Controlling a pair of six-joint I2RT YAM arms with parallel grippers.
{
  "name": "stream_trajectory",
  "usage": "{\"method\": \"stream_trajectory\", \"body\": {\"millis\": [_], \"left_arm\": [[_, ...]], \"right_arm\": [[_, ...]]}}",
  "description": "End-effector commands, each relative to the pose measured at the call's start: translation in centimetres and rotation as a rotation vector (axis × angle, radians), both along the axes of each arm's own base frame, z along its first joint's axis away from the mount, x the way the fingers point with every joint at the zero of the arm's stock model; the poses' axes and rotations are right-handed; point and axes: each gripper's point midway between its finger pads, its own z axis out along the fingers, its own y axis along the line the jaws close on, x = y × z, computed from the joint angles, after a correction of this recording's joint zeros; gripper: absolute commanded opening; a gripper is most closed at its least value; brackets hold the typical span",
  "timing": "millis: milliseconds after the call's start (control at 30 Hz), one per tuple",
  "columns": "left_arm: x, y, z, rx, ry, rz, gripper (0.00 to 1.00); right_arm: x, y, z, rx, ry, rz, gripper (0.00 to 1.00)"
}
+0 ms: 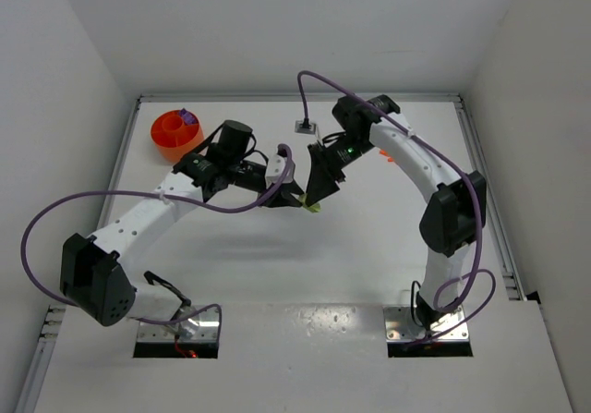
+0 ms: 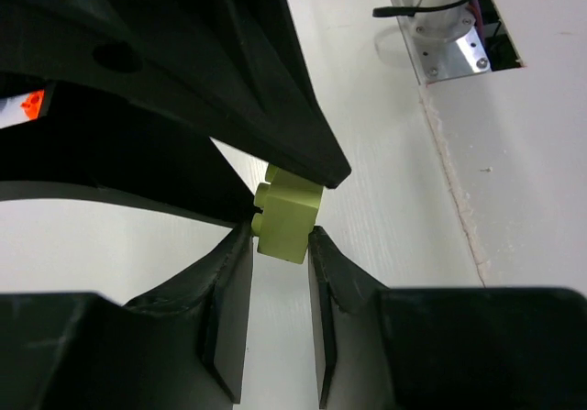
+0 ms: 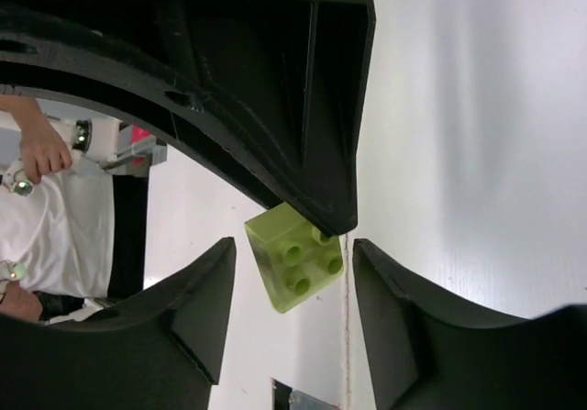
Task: Sort the legos into containers by color
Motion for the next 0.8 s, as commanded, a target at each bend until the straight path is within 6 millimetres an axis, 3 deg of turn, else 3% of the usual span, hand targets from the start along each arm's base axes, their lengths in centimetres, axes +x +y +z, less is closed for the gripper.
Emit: {"method": "stream_trajectory", "body": {"millis": [0, 133, 233, 367, 500, 567, 600, 667, 700, 767], "left_arm": [[-0.4, 0.1, 1.1, 0.001, -0.029, 0.010, 0.08], [-0.1, 1.7, 0.8, 0.011, 0.001, 0.064, 0.07], [1.4, 3.8, 0.5, 0.045, 0.042, 0.174, 0.02], [4.3, 8.3, 0.4, 0.097, 0.049, 0.387, 0.00], [9.0, 15.1, -0.1, 0.165, 0.045, 0.689, 0.00], [10.6, 17.8, -1.0, 0.207, 0.080, 0.761, 0.00], [12.2, 20.4, -0.1, 0.210, 0.064, 0.840, 0.00], [14.2, 23.0, -1.3, 0.237, 0.127, 0.897, 0.00], [15.7, 25.3, 0.0, 0.224, 0.105, 0.958, 0.00], [17.5, 27.5, -0.8, 0.242, 0.131, 1.001, 0.00]], "right_arm": [[0.6, -0.6, 1.9, 0.004, -0.055, -0.027, 0.56], [1.6, -1.0, 3.0, 0.015, -0.117, -0.071, 0.57], [3.9, -2.2, 2.7, -0.039, -0.165, -0.152, 0.57], [6.6, -4.0, 2.0, -0.124, -0.223, -0.268, 0.57], [9.3, -6.1, 0.7, -0.230, -0.281, -0.388, 0.57], [9.9, -6.6, 0.3, -0.270, -0.303, -0.414, 0.57], [10.3, -6.5, 0.6, -0.269, -0.316, -0.427, 0.57], [10.8, -7.2, 0.3, -0.295, -0.327, -0.447, 0.57], [11.0, -7.1, 0.3, -0.294, -0.328, -0.447, 0.57], [11.1, -7.2, 0.2, -0.302, -0.332, -0.451, 0.57]]}}
